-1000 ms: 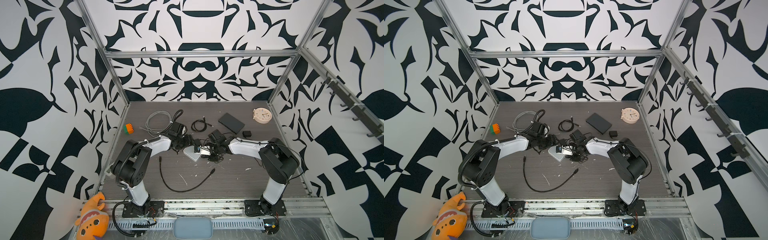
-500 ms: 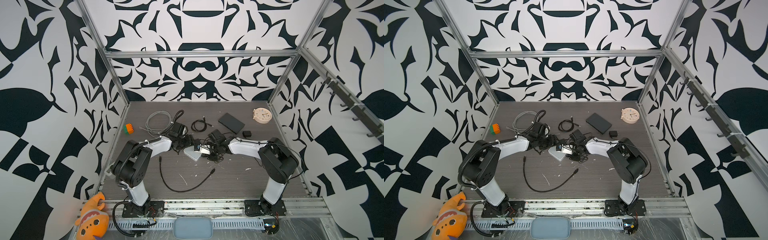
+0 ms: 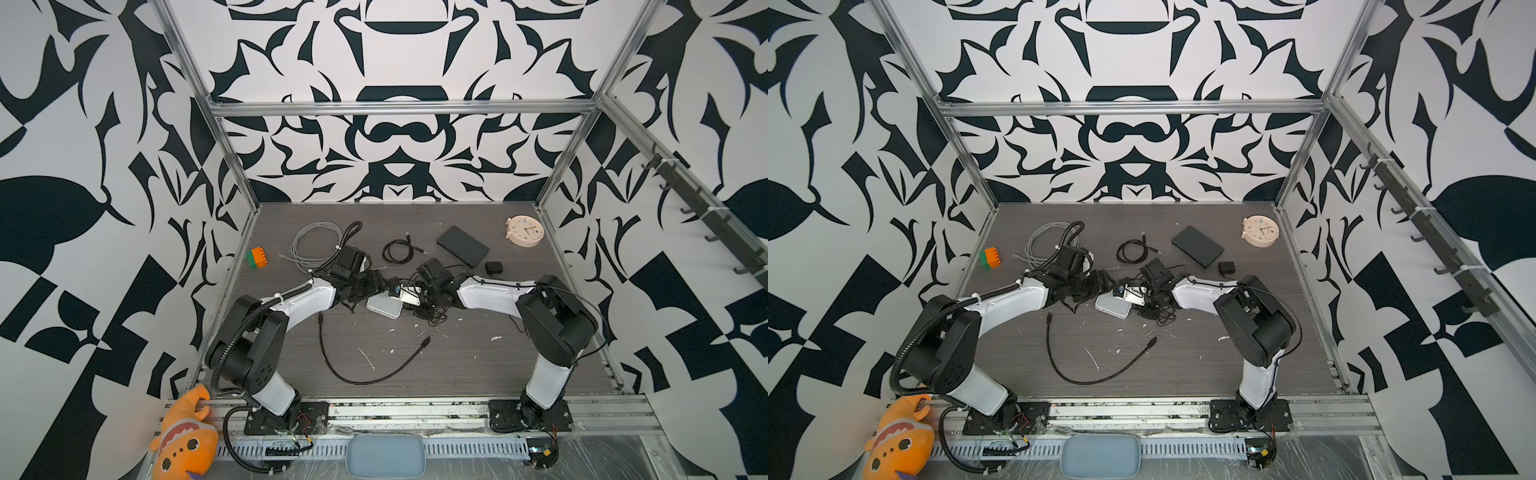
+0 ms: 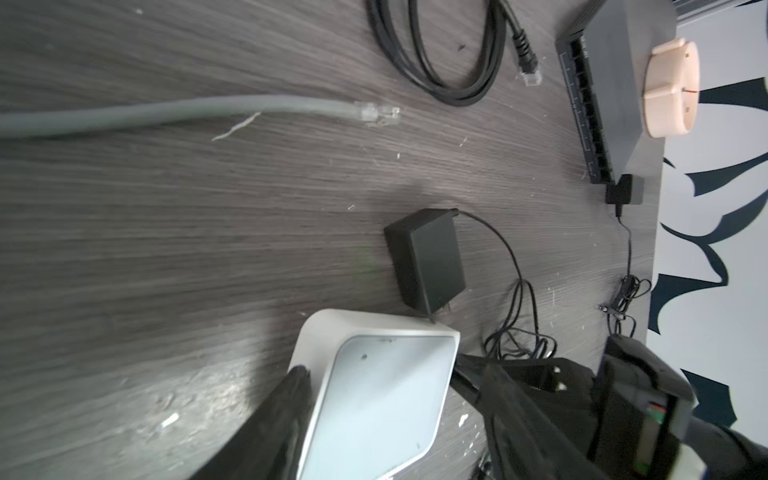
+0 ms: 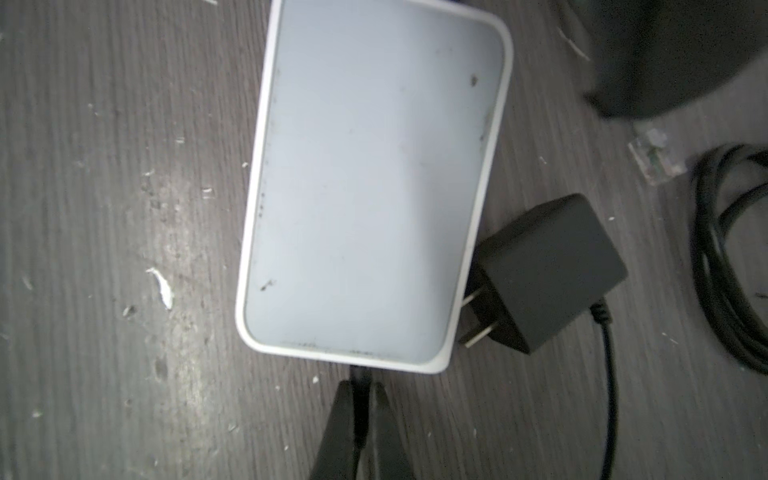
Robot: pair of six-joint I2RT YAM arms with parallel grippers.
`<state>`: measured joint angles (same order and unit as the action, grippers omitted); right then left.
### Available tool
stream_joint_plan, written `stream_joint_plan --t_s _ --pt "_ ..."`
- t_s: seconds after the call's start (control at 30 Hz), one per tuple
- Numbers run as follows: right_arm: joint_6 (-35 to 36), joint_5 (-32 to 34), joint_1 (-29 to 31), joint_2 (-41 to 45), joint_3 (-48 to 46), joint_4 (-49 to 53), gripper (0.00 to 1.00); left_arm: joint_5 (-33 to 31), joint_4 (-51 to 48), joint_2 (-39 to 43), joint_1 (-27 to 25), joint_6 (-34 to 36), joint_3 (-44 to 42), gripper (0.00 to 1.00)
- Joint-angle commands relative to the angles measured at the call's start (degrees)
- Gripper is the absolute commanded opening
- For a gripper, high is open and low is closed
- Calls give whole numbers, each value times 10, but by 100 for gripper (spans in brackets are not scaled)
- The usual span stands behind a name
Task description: Insert the plug into the switch port
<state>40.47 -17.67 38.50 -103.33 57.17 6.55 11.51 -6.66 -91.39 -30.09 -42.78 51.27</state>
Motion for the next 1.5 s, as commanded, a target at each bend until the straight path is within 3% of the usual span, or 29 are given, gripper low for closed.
stream_joint_plan --t_s 0.0,0.5,1.47 --pt "-11 -20 3 13 4 -71 0 40 -19 -13 -13 -13 -10 68" --pt "3 -46 4 27 -25 -98 0 40 0 -31 -13 -30 -32 68" --pt "12 -82 12 29 13 -103 0 107 10 -73 -14 2 -12 66"
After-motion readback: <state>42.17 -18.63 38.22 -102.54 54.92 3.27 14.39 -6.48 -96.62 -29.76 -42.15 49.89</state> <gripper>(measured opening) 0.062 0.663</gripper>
